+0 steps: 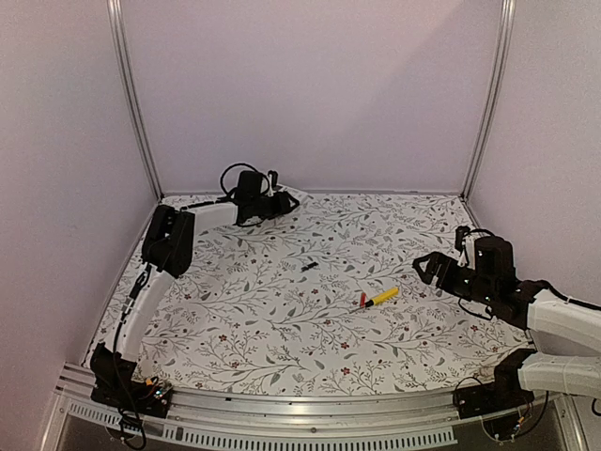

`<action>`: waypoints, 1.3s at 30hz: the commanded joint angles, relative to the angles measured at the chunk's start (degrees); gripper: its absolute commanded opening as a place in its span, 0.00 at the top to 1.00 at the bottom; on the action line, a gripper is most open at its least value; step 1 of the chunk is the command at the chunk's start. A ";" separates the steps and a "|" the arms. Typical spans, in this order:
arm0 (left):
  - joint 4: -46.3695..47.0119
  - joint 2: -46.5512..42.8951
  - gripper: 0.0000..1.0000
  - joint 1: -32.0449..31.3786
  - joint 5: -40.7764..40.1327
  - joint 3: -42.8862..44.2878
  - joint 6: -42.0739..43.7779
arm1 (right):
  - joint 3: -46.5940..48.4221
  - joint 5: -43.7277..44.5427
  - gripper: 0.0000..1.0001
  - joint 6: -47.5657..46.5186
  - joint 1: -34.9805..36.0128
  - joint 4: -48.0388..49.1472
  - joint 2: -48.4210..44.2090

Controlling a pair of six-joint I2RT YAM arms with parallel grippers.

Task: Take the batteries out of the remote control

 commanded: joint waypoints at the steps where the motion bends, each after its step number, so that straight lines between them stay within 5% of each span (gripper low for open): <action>1: 4.22 -11.50 0.41 -0.61 -1.13 -11.73 6.11 | 1.35 3.56 0.01 -1.63 -0.30 -1.79 -0.40; 11: 17.73 -46.40 0.26 -0.02 -10.35 -54.61 12.96 | 4.56 5.71 0.01 -8.27 -1.46 -2.43 -1.37; 19: 21.45 -70.49 0.20 4.94 -17.70 -81.98 11.82 | 4.66 3.48 0.01 -13.47 -10.10 -2.18 -2.31; 27: 28.85 -88.19 0.15 16.24 -22.16 -102.25 8.26 | 1.49 2.38 0.01 -19.31 -21.00 2.95 -5.32; 34: 40.58 -99.90 0.09 16.08 -34.63 -116.95 15.39 | -5.92 5.53 0.01 -23.81 -22.66 15.79 -10.00; 39: 43.86 -103.93 0.08 15.89 -32.70 -120.63 16.98 | -11.75 8.51 0.01 -26.99 -22.71 21.99 -15.26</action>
